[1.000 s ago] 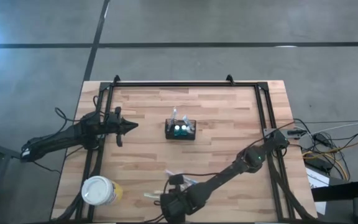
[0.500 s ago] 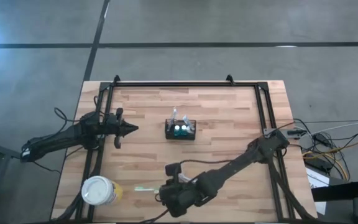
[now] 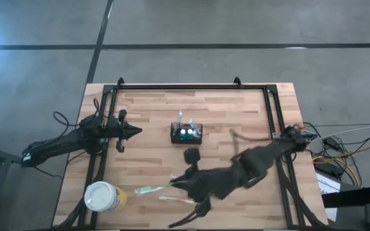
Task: Pick & Place toothbrushing station
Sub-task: Put the green toothbrush into the wire organizer
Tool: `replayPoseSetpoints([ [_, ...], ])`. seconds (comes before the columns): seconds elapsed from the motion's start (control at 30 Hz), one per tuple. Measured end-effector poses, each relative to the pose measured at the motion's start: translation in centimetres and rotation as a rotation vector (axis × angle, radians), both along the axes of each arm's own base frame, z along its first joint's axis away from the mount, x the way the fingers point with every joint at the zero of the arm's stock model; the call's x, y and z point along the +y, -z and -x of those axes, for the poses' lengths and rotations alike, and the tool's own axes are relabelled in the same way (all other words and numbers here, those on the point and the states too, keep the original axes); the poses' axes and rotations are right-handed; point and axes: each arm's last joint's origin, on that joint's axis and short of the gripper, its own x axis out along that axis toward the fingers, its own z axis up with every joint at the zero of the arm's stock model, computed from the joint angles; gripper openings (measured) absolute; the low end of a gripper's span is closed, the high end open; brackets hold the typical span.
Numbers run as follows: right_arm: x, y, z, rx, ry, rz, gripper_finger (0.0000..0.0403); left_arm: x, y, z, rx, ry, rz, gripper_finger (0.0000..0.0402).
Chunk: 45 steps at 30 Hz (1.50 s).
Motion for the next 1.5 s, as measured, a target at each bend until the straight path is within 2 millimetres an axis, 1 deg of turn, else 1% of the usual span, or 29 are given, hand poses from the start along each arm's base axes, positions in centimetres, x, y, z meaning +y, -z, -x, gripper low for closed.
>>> replayPoseSetpoints([
  [0.13, -1.8, -2.7, 2.8, -0.065, -0.044, -0.004, 0.0022, 0.0, 0.1, 0.0, 0.003, 0.000, -0.001, 0.0014],
  [0.27, -4.1, -4.3, 6.0, -0.131, -0.061, -0.015, 0.0022, 0.0, 0.4, -0.1, 0.014, -0.001, -0.004, 0.0014],
  [0.33, -5.3, -4.5, 7.8, -0.171, -0.057, -0.031, 0.0022, 0.0, 0.4, -0.1, 0.015, -0.001, -0.010, 0.0014],
  [0.43, -7.0, -3.4, 10.0, -0.231, -0.073, -0.076, 0.0022, 0.0, 0.4, -0.1, 0.015, -0.001, -0.019, 0.0014],
  [0.5, -8.0, -1.7, 11.1, -0.266, -0.103, -0.105, 0.0022, 0.0, 0.4, -0.1, 0.016, 0.000, -0.036, 0.0014],
  [0.6, -9.6, 1.8, 12.3, -0.312, -0.118, -0.147, 0.0022, 0.0, 0.4, -0.1, 0.016, 0.001, -0.066, 0.0014],
  [0.8, -13.2, 8.7, 14.5, -0.456, -0.166, -0.274, 0.0022, 0.0, 0.4, -0.1, 0.018, 0.002, -0.093, 0.0014],
  [0.93, -14.8, 12.9, 15.8, -0.500, -0.153, -0.320, 0.0022, 0.0, 0.4, -0.1, 0.019, 0.002, -0.112, 0.0014],
  [1.07, -15.6, 15.5, 16.8, -0.556, -0.129, -0.357, 0.0022, 0.0, 0.4, -0.1, 0.020, 0.003, -0.119, 0.0014],
  [1.23, -15.4, 18.1, 18.0, -0.648, -0.163, -0.356, 0.0022, 0.0, 0.4, -0.1, 0.021, 0.004, -0.141, 0.0014],
  [1.4, -15.9, 20.7, 20.0, -0.748, -0.092, -0.387, 0.0022, 0.0, 0.4, -0.1, 0.021, 0.005, -0.137, 0.0014],
  [1.5, -16.2, 22.2, 20.6, -0.732, -0.062, -0.388, 0.0022, 0.0, 0.4, -0.1, 0.024, 0.005, -0.129, 0.0014],
])
